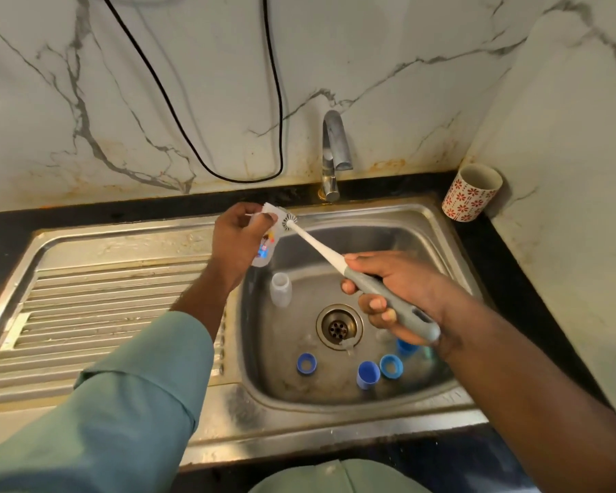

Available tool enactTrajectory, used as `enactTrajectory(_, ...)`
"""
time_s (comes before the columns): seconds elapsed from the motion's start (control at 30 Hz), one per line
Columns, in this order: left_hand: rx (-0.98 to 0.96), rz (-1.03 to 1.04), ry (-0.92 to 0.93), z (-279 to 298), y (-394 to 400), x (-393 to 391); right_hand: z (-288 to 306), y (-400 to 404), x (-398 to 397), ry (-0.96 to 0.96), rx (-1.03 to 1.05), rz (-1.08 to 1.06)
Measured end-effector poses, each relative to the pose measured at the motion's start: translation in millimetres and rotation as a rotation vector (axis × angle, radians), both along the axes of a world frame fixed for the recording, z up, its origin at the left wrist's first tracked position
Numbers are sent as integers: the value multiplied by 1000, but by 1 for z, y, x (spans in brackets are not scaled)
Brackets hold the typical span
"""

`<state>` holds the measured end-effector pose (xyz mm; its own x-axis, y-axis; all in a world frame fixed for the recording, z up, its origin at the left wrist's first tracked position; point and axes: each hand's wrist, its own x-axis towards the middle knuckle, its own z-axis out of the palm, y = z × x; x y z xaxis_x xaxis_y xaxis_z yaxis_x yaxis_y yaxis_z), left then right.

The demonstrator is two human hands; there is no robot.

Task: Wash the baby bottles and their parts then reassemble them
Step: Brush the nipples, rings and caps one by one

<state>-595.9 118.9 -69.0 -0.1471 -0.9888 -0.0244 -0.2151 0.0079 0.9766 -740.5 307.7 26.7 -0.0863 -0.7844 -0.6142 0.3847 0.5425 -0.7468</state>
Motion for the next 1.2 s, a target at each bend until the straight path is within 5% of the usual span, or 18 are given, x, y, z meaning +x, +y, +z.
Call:
enactTrajectory(0.13, 30, 120, 87, -4, 6, -5, -11, -2, 6, -32, 18, -40)
enactTrajectory(0.4, 126, 5, 45, -1, 16, -4, -13, 2, 2, -104, 2, -46)
enactTrajectory(0.63, 266, 120, 206, 2, 8, 18, 0, 18, -8, -37, -4, 112)
enactTrajectory(1.2, 233, -23, 57, 0, 18, 18, -6, 20, -11, -24, 12, 103)
